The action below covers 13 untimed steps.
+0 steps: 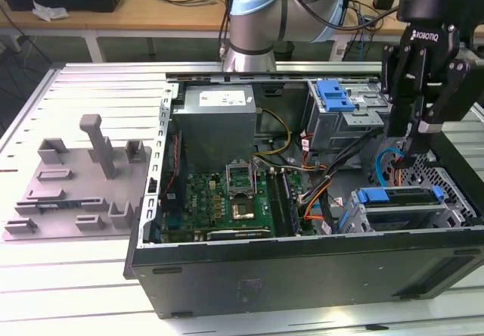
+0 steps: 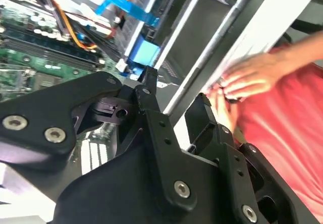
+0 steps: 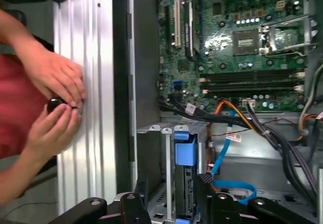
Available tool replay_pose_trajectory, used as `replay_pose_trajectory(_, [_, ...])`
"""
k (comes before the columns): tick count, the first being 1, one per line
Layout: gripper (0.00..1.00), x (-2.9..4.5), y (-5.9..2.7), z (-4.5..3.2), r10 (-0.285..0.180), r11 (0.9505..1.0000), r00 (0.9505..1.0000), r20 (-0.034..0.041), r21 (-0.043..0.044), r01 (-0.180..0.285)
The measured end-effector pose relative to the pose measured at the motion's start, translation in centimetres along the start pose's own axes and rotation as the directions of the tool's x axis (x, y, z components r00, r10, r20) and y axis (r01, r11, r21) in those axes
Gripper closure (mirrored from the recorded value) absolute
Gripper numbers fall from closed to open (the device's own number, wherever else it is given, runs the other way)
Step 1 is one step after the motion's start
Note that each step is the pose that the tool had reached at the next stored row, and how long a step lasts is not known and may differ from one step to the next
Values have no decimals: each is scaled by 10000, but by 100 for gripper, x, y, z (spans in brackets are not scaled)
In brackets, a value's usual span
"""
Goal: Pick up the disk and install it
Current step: 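Insert the first disk wire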
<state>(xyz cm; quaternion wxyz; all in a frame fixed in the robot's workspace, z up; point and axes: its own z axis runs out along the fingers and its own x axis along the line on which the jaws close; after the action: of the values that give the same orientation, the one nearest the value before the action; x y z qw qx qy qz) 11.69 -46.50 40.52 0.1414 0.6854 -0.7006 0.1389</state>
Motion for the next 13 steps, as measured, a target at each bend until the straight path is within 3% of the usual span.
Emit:
replay_pose_trajectory(1, [50,-21,-28,-5,-7,10000,9997,-256,-16,7])
replay_pose_trajectory(2, [50,-33,-52,-6,-14,10000,9992,-394,-32,13])
replay_pose_trajectory(4, [50,-54,-96,-5,-28,10000,9984,-568,-64,25])
replay_pose_trajectory(6, [50,-90,-146,-4,-45,9999,9976,-692,-125,37])
replay_pose_trajectory(10, [51,-201,-194,-29,-92,9997,9966,-822,-218,74])
replay_pose_trajectory(11, [58,-269,-209,-55,-101,9997,9961,-878,-236,81])
replay_pose_trajectory(13, [58,-387,-221,-103,-101,9997,9958,-910,-238,80])
